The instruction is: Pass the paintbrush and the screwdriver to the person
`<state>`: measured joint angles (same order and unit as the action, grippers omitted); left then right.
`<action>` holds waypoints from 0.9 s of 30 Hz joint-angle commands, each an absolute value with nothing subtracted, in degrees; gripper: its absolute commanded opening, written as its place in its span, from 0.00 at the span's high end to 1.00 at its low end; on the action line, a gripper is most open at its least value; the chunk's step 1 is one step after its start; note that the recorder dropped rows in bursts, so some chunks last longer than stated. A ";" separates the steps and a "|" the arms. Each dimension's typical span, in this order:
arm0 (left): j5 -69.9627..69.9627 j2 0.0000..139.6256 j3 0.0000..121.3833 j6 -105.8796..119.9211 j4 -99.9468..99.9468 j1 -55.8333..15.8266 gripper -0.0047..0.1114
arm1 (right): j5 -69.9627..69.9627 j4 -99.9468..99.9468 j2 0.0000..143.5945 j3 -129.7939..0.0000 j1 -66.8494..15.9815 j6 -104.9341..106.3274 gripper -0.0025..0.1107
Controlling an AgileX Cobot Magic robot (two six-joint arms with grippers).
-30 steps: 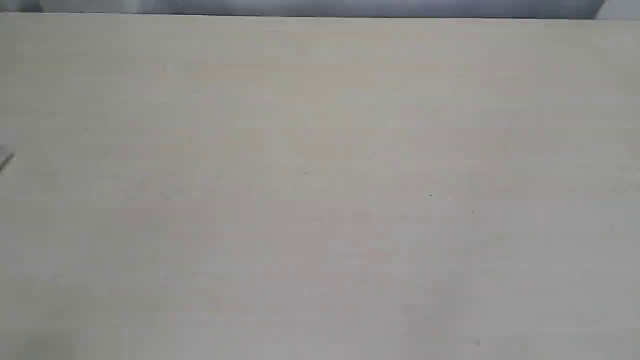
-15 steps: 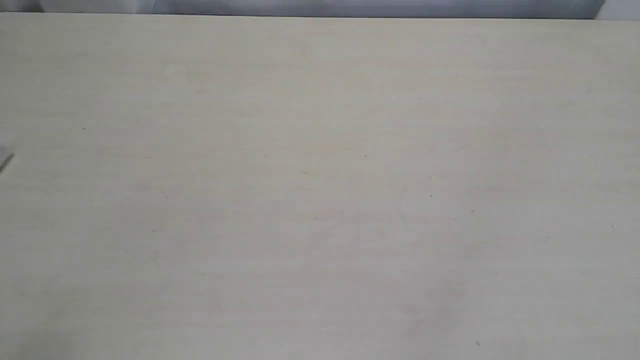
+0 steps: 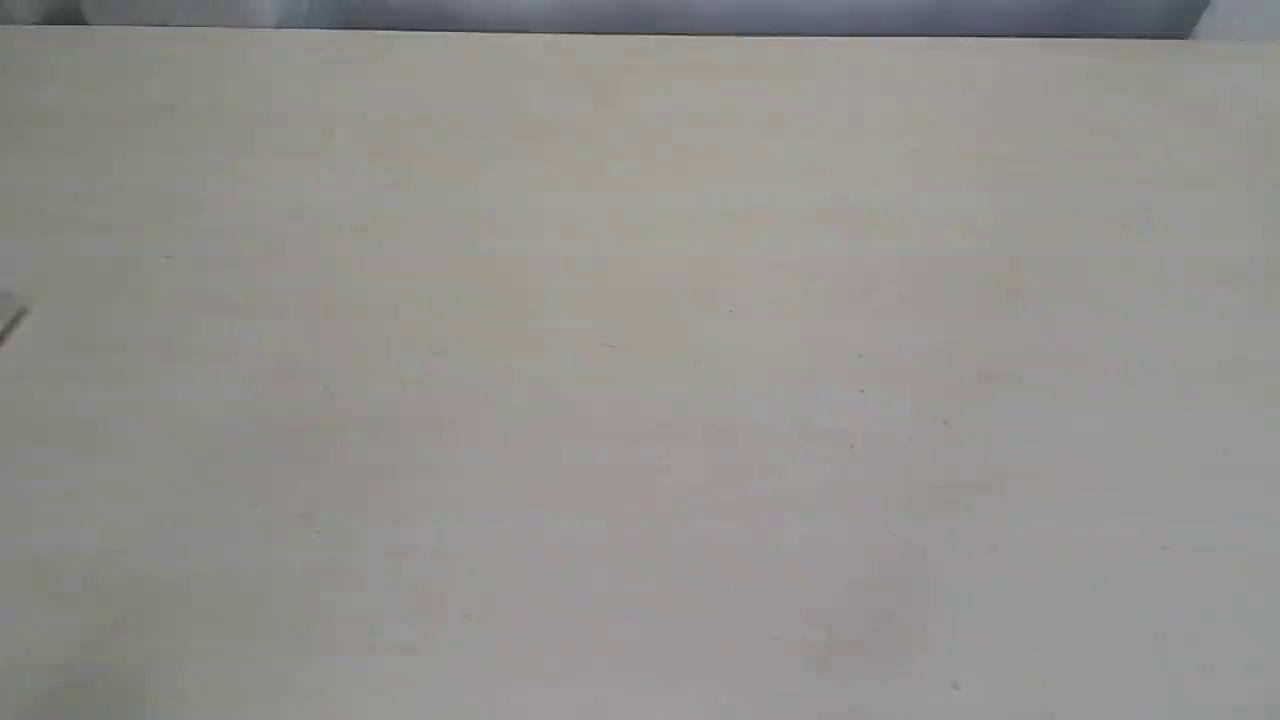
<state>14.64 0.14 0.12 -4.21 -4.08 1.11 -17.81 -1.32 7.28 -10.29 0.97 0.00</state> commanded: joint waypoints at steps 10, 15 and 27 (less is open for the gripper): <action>14.32 0.00 0.00 -4.32 -3.89 0.64 0.96 | -13.80 -2.17 4.61 -1.37 1.21 0.45 0.94; 14.32 0.00 0.00 -4.32 -3.89 0.64 0.96 | -13.80 -2.44 2.27 0.00 1.21 0.45 0.94; 14.21 0.00 0.00 -4.32 -3.89 0.64 0.96 | -17.98 -2.44 1.69 0.00 1.21 0.45 0.94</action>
